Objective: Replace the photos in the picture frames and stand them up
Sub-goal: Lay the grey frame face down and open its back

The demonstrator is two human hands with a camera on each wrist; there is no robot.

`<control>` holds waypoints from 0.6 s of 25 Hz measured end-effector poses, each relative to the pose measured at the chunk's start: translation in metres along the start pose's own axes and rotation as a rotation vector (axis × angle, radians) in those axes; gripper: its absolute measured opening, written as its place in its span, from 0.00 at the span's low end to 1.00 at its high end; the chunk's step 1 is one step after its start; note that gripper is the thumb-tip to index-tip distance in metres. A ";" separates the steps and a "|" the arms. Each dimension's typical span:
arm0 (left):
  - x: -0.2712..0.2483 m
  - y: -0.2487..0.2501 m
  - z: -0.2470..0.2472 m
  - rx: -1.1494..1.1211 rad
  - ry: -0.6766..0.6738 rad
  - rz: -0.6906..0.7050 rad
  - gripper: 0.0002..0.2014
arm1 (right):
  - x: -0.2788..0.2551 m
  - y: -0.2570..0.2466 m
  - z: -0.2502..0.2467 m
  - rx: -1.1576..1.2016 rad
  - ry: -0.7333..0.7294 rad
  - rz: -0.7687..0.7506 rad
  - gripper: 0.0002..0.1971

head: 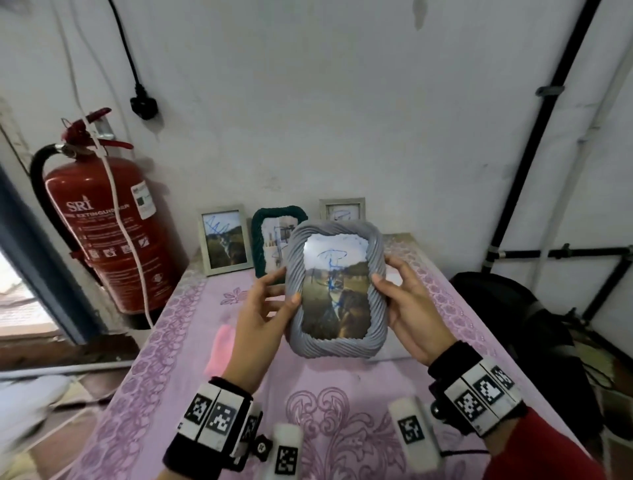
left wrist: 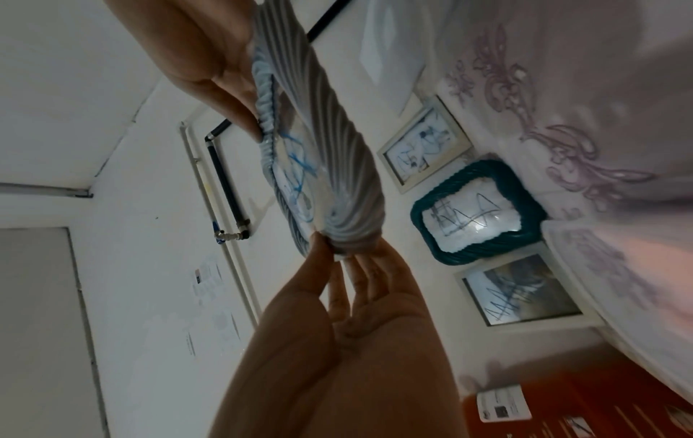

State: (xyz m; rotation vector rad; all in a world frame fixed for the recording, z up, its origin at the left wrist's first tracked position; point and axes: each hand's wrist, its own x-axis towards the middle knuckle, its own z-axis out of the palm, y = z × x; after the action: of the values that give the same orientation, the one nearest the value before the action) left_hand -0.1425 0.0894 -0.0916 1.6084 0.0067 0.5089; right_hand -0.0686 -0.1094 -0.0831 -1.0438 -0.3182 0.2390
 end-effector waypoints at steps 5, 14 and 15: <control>-0.026 -0.006 0.000 0.513 0.137 0.270 0.24 | -0.013 0.017 0.009 -0.005 0.051 0.046 0.18; -0.053 0.007 0.037 0.204 -0.133 0.194 0.32 | -0.033 0.028 0.028 -0.081 -0.078 0.056 0.15; -0.054 0.006 0.037 0.148 -0.107 0.178 0.31 | -0.034 0.031 0.028 -0.133 -0.084 0.042 0.14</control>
State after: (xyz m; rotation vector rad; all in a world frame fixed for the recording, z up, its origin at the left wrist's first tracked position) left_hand -0.1806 0.0374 -0.1036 1.7894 -0.1844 0.5694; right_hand -0.1115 -0.0838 -0.1019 -1.1743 -0.3925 0.3033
